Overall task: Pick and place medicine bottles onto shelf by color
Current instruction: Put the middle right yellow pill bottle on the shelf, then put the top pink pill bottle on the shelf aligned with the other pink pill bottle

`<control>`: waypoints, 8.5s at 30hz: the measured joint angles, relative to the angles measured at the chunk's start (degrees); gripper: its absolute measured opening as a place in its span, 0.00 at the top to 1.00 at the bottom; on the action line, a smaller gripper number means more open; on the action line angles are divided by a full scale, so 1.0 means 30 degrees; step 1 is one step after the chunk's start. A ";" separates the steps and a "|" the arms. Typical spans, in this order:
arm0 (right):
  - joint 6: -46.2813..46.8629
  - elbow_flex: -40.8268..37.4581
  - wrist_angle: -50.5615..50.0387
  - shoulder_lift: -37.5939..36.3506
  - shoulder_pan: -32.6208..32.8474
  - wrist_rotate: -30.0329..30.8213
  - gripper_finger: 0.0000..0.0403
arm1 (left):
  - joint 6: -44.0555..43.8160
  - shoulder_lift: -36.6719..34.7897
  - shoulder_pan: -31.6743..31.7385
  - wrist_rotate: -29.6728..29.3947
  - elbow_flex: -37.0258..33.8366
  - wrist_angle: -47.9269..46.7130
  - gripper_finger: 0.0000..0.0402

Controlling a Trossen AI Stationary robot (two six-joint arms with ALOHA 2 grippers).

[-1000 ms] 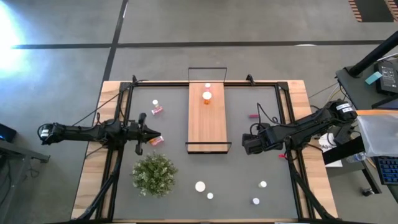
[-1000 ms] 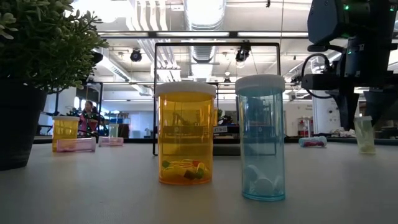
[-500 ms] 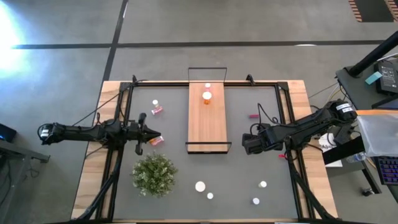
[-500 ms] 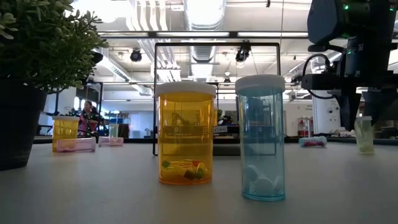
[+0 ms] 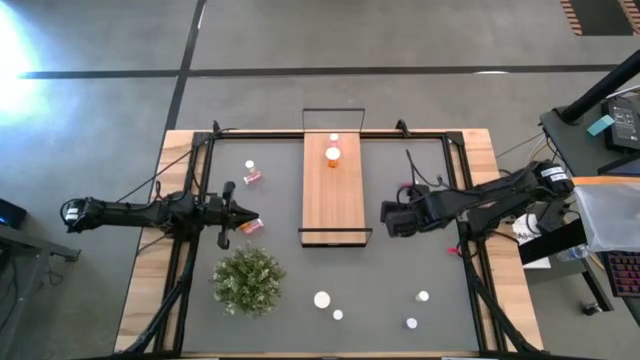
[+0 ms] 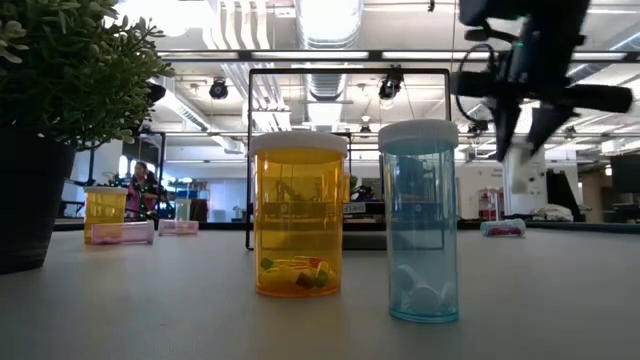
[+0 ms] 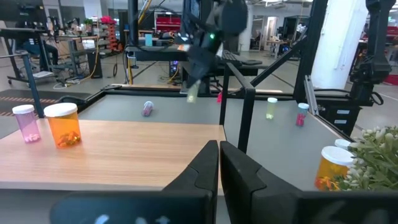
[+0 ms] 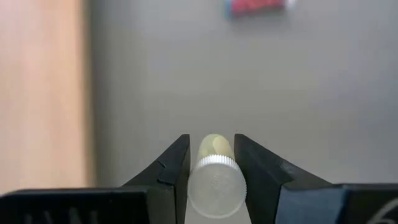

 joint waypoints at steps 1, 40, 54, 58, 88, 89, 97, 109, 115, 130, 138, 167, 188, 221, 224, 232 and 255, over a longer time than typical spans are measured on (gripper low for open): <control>-0.0657 0.0309 -0.0004 0.0016 -0.0377 0.0015 0.75 | -0.0004 -0.0004 0.0004 -0.0002 0.0000 0.0002 1.00; -1.3212 1.8231 -0.0086 1.4960 -0.7147 -0.2211 0.74 | -0.0002 -0.0002 0.0004 0.0004 0.0000 0.0006 1.00; -1.4055 1.9158 -0.0504 1.5739 -0.8148 -0.3551 0.74 | -0.0006 0.0000 0.0003 -0.0002 0.0000 0.0002 1.00; -1.4057 1.9151 -0.0465 1.5737 -0.8133 -0.3554 0.74 | -0.0006 0.0000 0.0000 0.0004 0.0000 0.0006 1.00; -1.4506 1.9085 -0.2175 1.4273 -0.7984 -0.3501 0.41 | -0.0006 -0.0003 0.0002 0.0002 0.0000 0.0002 1.00; -1.4870 1.9073 -0.2440 1.4122 -0.7973 -0.3519 0.41 | -0.0006 0.0000 0.0000 -0.0003 0.0000 0.0011 1.00; -1.8700 1.5890 -0.2082 1.0766 -0.7599 -0.3623 0.45 | -0.0006 -0.0004 0.0000 0.0000 0.0000 -0.0002 1.00; -1.9233 0.2745 0.8391 0.2182 -0.6647 -0.2251 0.46 | -0.0006 -0.0003 0.0000 0.0002 0.0000 0.0015 1.00; -2.0436 -0.3020 1.3689 -0.1472 -0.6603 -0.1986 0.46 | -0.0006 0.0000 0.0002 -0.0001 0.0000 0.0013 1.00; -2.3237 -1.1134 2.1340 -0.8208 -0.6312 -0.2063 0.46 | -0.0006 0.0000 0.0000 0.0004 0.0000 0.0013 1.00; -2.4662 -1.4379 2.5565 -1.0438 -0.6312 -0.2579 0.46 | -0.0006 0.0000 0.0000 0.0004 0.0000 0.0013 1.00; -2.4351 -1.6600 2.7424 -1.2254 -0.6319 -0.3060 0.46 | -0.0006 0.0000 0.0007 0.0004 0.0000 0.0013 1.00; -2.4238 -1.6600 2.7424 -1.2254 -0.6319 -0.3054 0.46 | 0.1535 0.0000 0.0002 -0.0003 0.0000 0.0013 1.00; -2.4265 -1.6592 2.7424 -1.2252 -0.6326 -0.3046 0.46 | 0.4509 -0.0022 0.0007 -0.1173 -0.0007 0.9976 1.00; -2.4267 -1.6592 2.7424 -1.2247 -0.6326 -0.3046 0.46 | 0.4499 -0.0004 0.0005 -0.1915 -0.0007 1.0045 1.00; -2.4267 -1.6592 2.7424 -1.2247 -0.6326 -0.3046 0.46 | 0.4526 0.0878 0.0007 -0.3041 -0.0007 1.0029 1.00; -2.4270 -1.6585 2.7417 -1.2247 -0.6329 -0.3043 0.46 | 0.3093 0.4999 0.0007 -0.3956 -0.0005 1.0331 1.00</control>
